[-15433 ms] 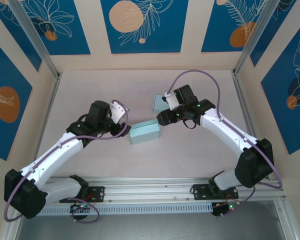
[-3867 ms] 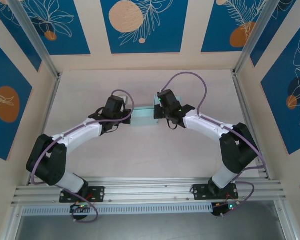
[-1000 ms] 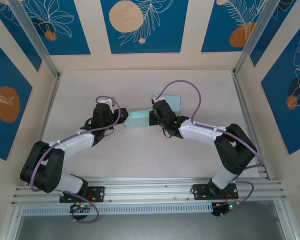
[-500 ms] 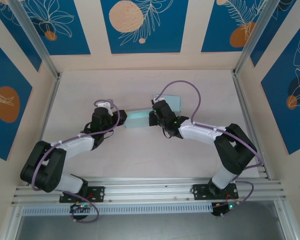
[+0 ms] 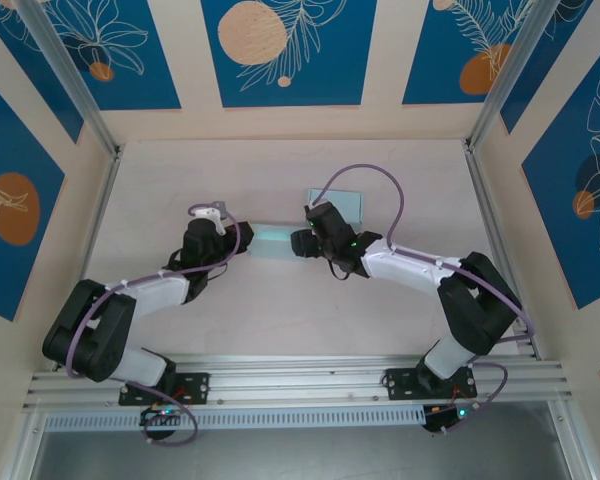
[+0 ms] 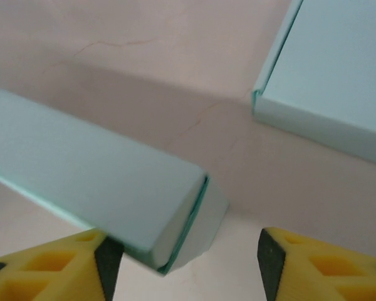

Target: Fold the paper box

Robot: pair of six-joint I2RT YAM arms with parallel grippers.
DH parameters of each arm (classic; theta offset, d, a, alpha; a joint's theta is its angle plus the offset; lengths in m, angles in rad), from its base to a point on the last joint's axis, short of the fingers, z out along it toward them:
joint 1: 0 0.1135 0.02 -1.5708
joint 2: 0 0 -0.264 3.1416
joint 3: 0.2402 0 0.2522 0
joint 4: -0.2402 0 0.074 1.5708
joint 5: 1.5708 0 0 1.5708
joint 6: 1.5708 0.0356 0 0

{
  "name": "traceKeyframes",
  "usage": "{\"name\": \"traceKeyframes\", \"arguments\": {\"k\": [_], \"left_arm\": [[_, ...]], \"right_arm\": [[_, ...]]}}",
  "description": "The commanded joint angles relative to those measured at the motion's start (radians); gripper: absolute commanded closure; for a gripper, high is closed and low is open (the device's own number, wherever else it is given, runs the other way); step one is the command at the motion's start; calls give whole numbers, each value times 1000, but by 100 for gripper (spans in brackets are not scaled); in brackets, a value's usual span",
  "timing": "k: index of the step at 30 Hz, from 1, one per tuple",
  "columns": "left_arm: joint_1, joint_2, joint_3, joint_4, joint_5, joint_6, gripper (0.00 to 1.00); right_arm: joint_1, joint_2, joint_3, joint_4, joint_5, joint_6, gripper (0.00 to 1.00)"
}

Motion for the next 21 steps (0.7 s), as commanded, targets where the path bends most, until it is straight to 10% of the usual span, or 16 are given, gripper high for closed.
{"name": "traceKeyframes", "arguments": {"k": [1,10,21], "left_arm": [[-1,69,-64,-220,12,-3,77],[-11,102,-58,-192,19,-11,77],[-17,86,-57,-201,10,-8,77]], "right_arm": [[11,-50,53,-80,-80,15,33],[-41,-66,122,-149,-98,200,25],[-147,25,85,-72,-304,329,37]]}}
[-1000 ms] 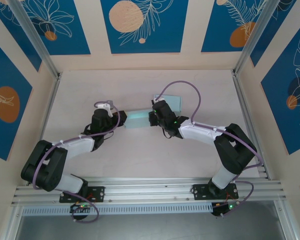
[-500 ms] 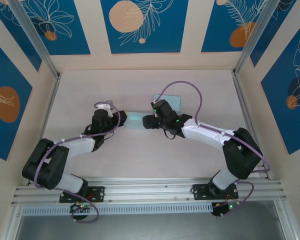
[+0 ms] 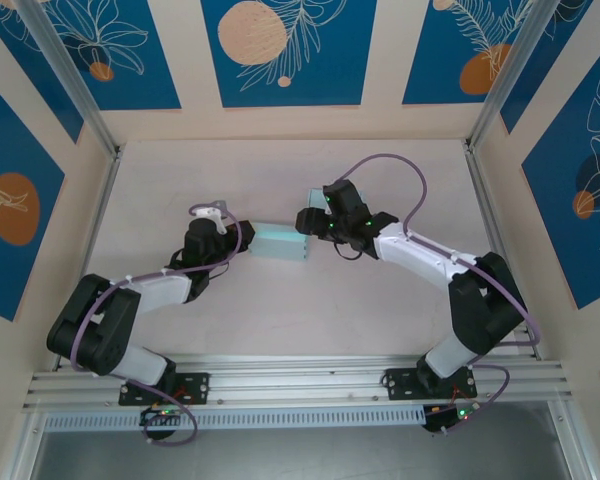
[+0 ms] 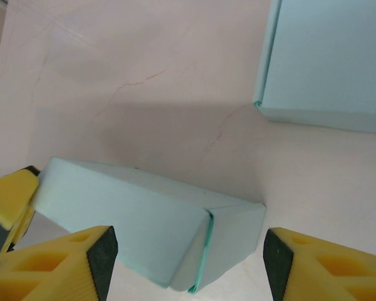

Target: Fold the paper box

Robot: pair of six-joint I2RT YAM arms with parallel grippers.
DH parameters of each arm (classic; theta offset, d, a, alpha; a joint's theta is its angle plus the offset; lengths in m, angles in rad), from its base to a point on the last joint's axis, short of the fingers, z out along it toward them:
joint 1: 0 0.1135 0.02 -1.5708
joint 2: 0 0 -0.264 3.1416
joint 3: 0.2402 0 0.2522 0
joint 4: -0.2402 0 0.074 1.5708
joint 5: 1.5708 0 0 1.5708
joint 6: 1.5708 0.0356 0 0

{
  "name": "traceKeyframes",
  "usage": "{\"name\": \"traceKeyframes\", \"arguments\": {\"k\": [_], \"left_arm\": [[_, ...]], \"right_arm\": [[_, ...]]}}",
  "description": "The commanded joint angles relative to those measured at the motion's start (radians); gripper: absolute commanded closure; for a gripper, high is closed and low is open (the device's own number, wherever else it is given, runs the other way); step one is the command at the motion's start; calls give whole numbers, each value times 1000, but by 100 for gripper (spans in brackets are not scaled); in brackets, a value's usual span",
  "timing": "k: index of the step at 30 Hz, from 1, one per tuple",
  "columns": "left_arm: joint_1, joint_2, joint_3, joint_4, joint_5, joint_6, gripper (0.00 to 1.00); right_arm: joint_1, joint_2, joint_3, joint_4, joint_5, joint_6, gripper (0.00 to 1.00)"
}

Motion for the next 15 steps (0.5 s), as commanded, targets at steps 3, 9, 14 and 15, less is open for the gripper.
{"name": "traceKeyframes", "arguments": {"k": [3,9,14,15], "left_arm": [[-12,49,-56,-261,-2,12,77],[-14,59,-58,-261,-5,10,77],[-12,72,-69,-254,-5,7,78],[-13,71,-73,-254,-3,8,78]], "right_arm": [[-22,40,-62,57,-114,79,42],[-24,44,-166,144,-152,121,44],[-31,71,-225,181,-145,134,46],[-33,77,-236,190,-146,137,47]]}}
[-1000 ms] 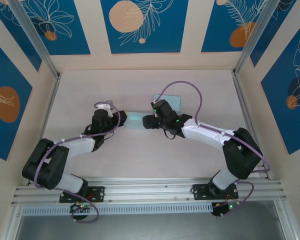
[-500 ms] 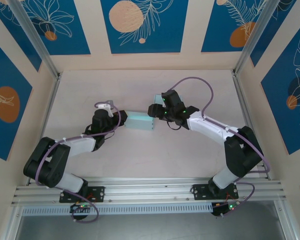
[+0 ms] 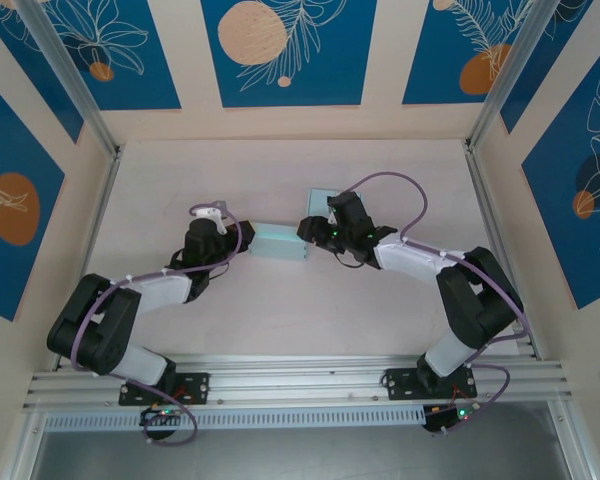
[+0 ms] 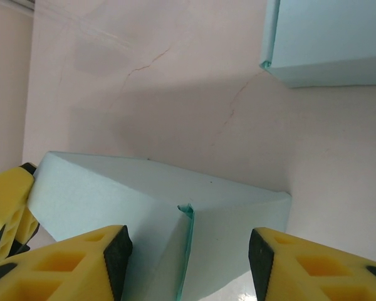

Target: Fold the paper box

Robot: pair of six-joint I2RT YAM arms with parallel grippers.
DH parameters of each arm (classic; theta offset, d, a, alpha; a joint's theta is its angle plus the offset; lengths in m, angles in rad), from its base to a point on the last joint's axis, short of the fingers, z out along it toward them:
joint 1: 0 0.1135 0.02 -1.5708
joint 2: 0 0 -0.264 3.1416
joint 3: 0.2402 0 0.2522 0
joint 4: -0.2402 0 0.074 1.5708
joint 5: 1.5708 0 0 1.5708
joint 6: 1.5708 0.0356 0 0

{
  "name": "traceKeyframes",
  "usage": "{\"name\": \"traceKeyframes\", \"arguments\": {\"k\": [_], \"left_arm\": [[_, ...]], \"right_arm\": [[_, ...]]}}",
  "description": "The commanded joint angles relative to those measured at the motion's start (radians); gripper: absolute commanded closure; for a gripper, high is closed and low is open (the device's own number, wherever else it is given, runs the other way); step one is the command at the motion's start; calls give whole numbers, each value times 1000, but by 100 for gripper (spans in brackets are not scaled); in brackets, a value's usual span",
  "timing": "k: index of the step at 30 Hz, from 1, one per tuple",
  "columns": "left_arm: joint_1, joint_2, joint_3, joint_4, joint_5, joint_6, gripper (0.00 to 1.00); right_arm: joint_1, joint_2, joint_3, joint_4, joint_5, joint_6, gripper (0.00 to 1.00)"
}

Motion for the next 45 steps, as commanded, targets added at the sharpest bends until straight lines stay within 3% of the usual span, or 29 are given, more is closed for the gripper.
{"name": "traceKeyframes", "arguments": {"k": [1,7,13,19,24,45], "left_arm": [[-10,67,-79,-252,5,11,77],[-7,61,-117,-267,23,26,69],[18,60,-148,-288,42,58,68],[44,84,-164,-260,62,60,86],[58,106,-174,-239,71,53,92],[65,90,-191,-217,53,28,98]], "right_arm": [[-3,55,-79,-68,-19,16,48],[-11,80,-136,-18,-18,27,51],[-25,103,-173,17,-19,27,56],[-31,131,-175,41,-21,19,69],[-32,154,-198,74,-18,17,81],[-59,265,-277,230,-84,99,93]]}}
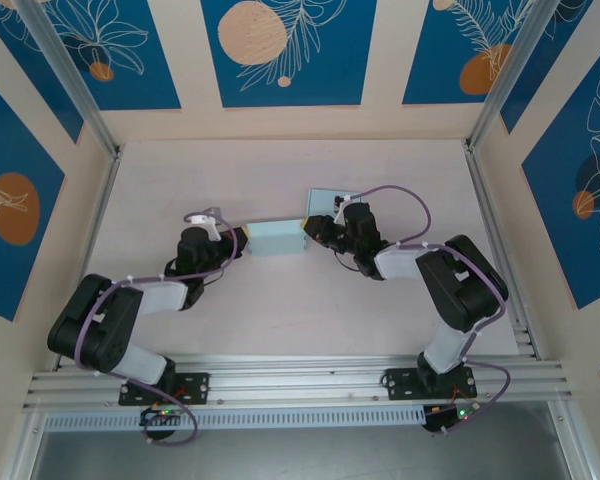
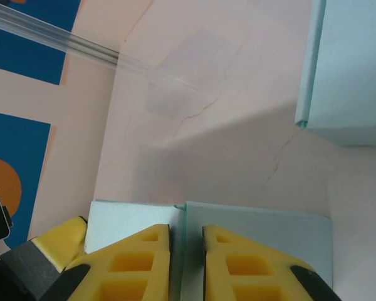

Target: Fold the paper box

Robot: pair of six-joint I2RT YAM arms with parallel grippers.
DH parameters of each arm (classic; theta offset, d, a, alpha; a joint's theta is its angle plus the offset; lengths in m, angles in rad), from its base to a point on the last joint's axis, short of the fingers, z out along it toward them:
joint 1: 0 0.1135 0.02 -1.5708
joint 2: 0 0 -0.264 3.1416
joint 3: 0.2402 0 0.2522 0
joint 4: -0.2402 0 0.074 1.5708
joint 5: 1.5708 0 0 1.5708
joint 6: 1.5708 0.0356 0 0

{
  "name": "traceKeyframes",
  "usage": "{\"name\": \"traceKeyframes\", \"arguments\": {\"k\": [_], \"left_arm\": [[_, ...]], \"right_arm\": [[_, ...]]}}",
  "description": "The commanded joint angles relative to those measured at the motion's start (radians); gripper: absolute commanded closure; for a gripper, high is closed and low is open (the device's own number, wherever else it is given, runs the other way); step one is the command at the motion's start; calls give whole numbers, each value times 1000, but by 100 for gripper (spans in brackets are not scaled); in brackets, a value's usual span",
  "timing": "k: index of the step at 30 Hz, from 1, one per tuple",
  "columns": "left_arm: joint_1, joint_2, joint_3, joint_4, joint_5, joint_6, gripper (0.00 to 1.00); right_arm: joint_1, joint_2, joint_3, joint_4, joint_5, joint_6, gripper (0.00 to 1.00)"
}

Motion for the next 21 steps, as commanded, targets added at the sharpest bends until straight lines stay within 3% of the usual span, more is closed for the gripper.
{"name": "traceKeyframes", "arguments": {"k": [1,10,13,16,19,21], "left_arm": [[8,62,-84,-361,-8,5,98],[7,-200,-55,-488,37,22,93],[7,-306,-48,-557,26,33,87],[7,-374,-59,-585,41,28,74],[4,-417,-58,-623,77,65,45],[6,-448,-44,-657,84,160,37]], "right_arm": [[7,123,-92,-348,20,-37,93],[75,-20,-9,-454,111,-192,89],[89,-72,4,-485,144,-224,86],[105,-105,8,-502,177,-248,81],[108,-118,13,-514,180,-261,77],[109,-127,26,-534,178,-272,75]]}}
